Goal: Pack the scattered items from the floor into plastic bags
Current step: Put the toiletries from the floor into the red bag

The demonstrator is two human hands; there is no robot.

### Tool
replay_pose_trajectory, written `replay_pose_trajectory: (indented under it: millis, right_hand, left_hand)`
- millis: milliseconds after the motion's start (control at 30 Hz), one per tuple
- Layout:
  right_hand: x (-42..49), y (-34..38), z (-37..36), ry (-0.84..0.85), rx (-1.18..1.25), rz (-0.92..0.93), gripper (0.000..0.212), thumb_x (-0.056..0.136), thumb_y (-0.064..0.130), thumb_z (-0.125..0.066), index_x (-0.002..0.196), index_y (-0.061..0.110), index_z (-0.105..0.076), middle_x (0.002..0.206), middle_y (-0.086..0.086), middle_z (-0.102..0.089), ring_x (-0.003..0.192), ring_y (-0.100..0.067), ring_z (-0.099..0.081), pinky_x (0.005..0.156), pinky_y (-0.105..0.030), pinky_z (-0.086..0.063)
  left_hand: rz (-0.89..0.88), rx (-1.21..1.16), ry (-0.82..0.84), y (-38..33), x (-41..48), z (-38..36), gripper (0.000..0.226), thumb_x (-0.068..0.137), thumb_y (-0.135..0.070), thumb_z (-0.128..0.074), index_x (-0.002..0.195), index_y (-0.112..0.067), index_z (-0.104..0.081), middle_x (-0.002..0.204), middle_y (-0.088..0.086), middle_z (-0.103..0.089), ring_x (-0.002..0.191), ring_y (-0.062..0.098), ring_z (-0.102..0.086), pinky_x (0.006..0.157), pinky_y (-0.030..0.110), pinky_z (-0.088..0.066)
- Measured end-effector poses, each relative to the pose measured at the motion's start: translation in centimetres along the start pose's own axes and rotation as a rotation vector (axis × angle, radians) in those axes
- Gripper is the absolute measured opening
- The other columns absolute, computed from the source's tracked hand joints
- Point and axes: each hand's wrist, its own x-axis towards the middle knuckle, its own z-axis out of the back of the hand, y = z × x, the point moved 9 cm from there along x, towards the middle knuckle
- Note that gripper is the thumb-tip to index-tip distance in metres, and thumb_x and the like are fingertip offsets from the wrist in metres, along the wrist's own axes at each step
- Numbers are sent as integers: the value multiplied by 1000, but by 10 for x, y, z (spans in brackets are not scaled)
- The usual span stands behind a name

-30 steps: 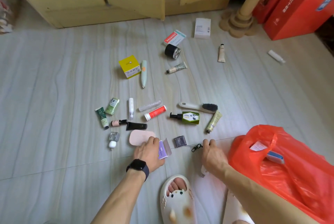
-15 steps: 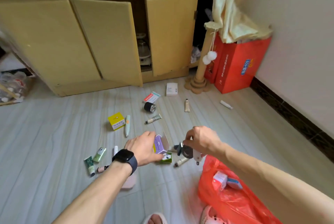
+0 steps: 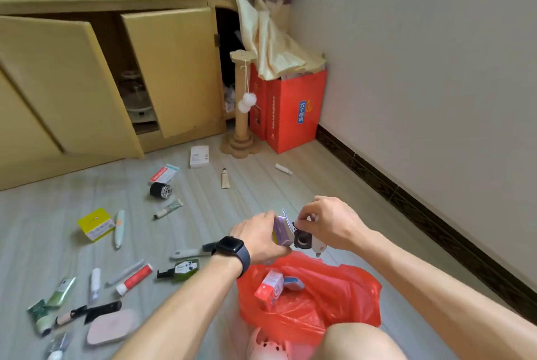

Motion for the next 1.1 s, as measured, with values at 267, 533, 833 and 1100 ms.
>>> replay_pose_trajectory:
  millis: [267,533,833,1100]
  right_hand:
    - [-36,-91,-84,144,96,-183,22,88,53,-62,91,33,-72,82,8,-56,79,-13,-53,66,-31,-43]
    - [-55,-129,-193,243,480,-423,19,86,36,-71,68,33,-67,64,13,-63,61,-1,-53,62,-24,-42]
    - [-78,-138,-287,208,674,-678,8,87,29,-70,80,29,-74,82,13,-73,82,-7,-65,76,-23,-48]
    - [-92,-161,-284,234,548,-761,21,91,41,-65,89,21,-71,79,12,-71,73,-9,-63,65,-24,-45]
  left_hand:
    - [-66,104,191,-23,4,-130,50,76,-55,-65,106,-21,-44,110,1,-59,100,29,-61,69,35,-38]
    - [-232,641,258,-2,20,-195,67,94,-40,-50,149,-8,-28,153,13,-33,148,31,-12,118,58,0]
    - [-201,981,323,55,24,-207,59,105,-25,-26,156,-20,4,162,7,18,147,30,21,105,59,23]
    - [-159,972,320,65,21,-203,68,104,-31,-35,154,-30,10,159,6,26,144,34,27,97,61,30]
